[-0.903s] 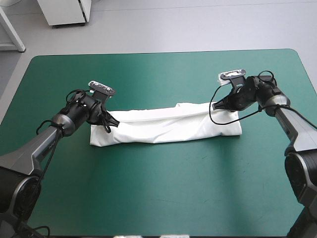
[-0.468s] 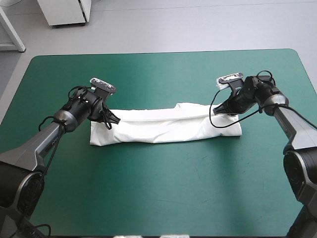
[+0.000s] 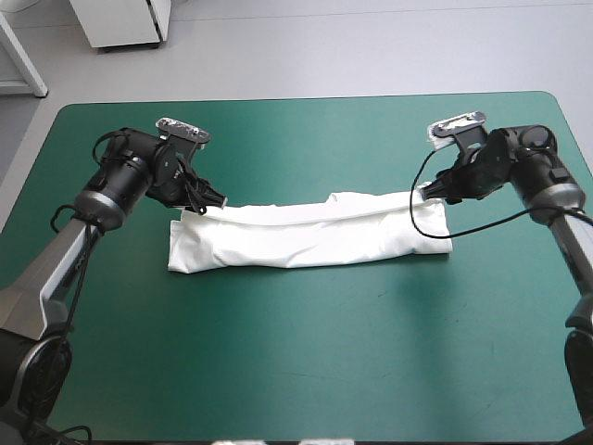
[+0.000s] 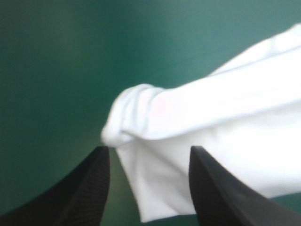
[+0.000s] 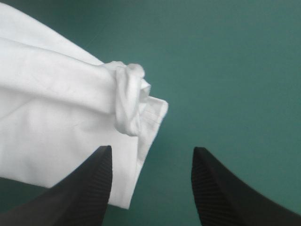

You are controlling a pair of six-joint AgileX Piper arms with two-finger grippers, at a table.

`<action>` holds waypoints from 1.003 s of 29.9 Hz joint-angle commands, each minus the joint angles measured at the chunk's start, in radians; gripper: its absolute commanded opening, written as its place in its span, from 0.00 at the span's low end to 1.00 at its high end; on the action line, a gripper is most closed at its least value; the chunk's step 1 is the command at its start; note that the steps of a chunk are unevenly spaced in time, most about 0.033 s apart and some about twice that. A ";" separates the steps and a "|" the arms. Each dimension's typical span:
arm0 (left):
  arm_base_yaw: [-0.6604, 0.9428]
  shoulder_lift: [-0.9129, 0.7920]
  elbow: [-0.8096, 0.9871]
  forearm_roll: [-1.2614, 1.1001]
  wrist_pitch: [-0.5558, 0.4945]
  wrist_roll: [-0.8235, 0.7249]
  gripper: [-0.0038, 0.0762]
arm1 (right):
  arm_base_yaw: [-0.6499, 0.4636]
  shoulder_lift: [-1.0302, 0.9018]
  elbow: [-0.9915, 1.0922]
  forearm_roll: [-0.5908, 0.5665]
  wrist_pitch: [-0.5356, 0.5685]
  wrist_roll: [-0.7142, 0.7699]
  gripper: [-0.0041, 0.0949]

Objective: Fold the cloth

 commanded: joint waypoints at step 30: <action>-0.167 0.233 -0.085 -0.622 -0.161 0.414 0.04 | -0.090 -0.281 0.175 -0.032 0.019 0.172 0.54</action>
